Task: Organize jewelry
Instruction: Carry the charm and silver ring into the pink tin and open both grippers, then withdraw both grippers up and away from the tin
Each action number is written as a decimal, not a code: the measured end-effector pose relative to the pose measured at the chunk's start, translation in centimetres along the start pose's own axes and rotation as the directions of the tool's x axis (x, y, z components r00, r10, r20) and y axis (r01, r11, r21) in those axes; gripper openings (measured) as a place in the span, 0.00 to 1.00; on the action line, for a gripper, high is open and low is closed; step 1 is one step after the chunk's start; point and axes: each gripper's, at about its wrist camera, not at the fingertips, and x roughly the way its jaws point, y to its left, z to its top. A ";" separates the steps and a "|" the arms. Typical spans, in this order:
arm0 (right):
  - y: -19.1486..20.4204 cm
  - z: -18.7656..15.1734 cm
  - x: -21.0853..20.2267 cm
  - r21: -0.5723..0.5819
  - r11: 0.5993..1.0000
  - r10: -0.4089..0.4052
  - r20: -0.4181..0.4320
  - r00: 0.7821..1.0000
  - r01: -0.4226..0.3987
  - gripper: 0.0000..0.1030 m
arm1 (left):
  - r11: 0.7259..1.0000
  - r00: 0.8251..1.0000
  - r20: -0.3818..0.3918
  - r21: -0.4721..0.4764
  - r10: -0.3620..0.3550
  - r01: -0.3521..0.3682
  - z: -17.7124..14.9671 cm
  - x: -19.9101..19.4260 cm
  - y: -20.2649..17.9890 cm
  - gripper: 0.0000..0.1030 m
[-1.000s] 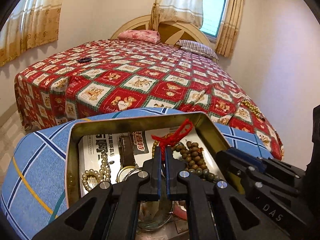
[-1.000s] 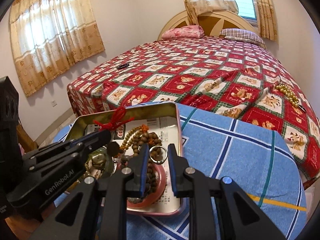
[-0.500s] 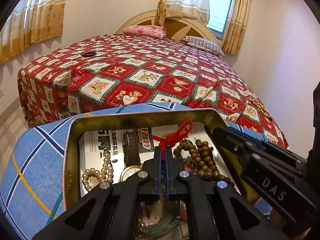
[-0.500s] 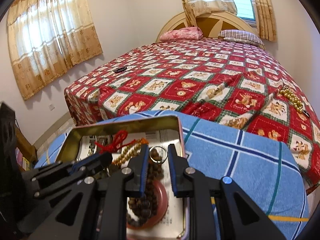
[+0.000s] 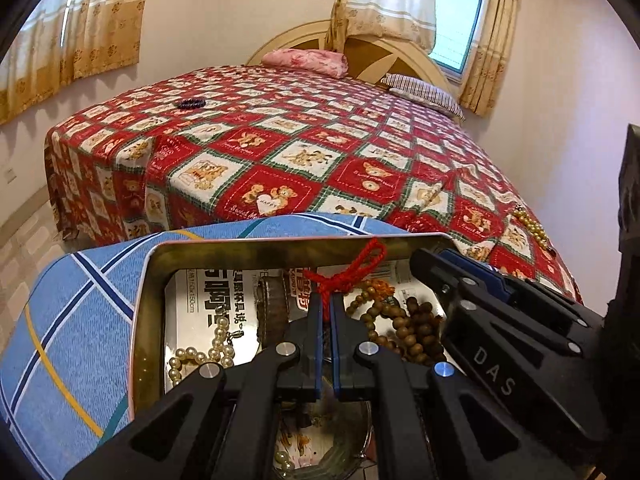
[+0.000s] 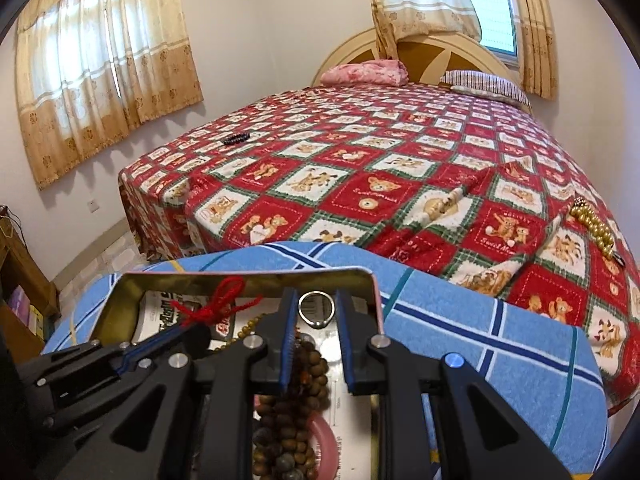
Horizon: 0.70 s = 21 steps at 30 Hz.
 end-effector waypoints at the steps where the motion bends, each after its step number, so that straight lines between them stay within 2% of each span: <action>1: -0.1 0.0 -0.1 0.005 1.000 -0.001 -0.001 1.000 0.001 0.22 | 1.000 1.000 -0.002 0.001 0.004 -0.004 0.0 0.0 0.0 0.02; 11: -0.4 0.0 -0.1 0.031 0.999 0.007 0.000 1.000 -0.007 0.23 | 0.998 0.998 -0.027 0.012 0.056 -0.056 0.0 0.4 -0.1 0.05; 12: -0.5 0.0 -0.1 0.038 0.999 0.012 0.001 1.000 -0.012 0.23 | 0.998 0.998 -0.033 0.013 0.059 -0.059 0.1 0.4 -0.1 0.11; 13: -0.6 -0.1 -0.2 0.047 0.999 0.018 0.004 1.000 -0.018 0.24 | 0.998 0.998 -0.037 0.008 0.057 -0.057 0.1 0.5 -0.1 0.21; 14: -0.7 -0.1 -0.2 0.051 0.998 0.024 0.006 1.000 -0.024 0.26 | 0.998 0.998 -0.036 -0.004 0.059 -0.059 0.1 0.4 0.1 0.25; 16: -1.0 -0.1 -0.3 0.072 0.997 0.040 0.013 0.999 -0.041 0.26 | 0.997 0.997 -0.034 -0.006 0.075 -0.075 0.1 0.4 0.2 0.43; 17: -1.1 -0.1 -0.3 0.082 0.995 0.048 0.014 0.999 -0.049 0.26 | 0.997 0.997 -0.033 -0.001 0.074 -0.074 0.0 0.4 0.1 0.47; 18: -1.3 -0.1 -0.3 0.093 0.994 0.061 0.015 0.998 -0.062 0.27 | 0.998 0.997 -0.036 0.011 0.067 -0.067 0.0 0.4 -0.1 0.58; 19: -1.4 -0.1 -0.3 0.103 0.992 0.078 0.016 0.997 -0.079 0.30 | 0.998 0.998 -0.036 0.020 0.060 -0.059 -0.1 0.3 -0.4 0.64; 21: -1.2 -0.2 -0.6 0.105 0.989 0.098 0.027 0.995 -0.101 0.38 | 0.998 0.998 -0.040 0.032 0.058 -0.057 -0.2 0.4 -0.7 0.67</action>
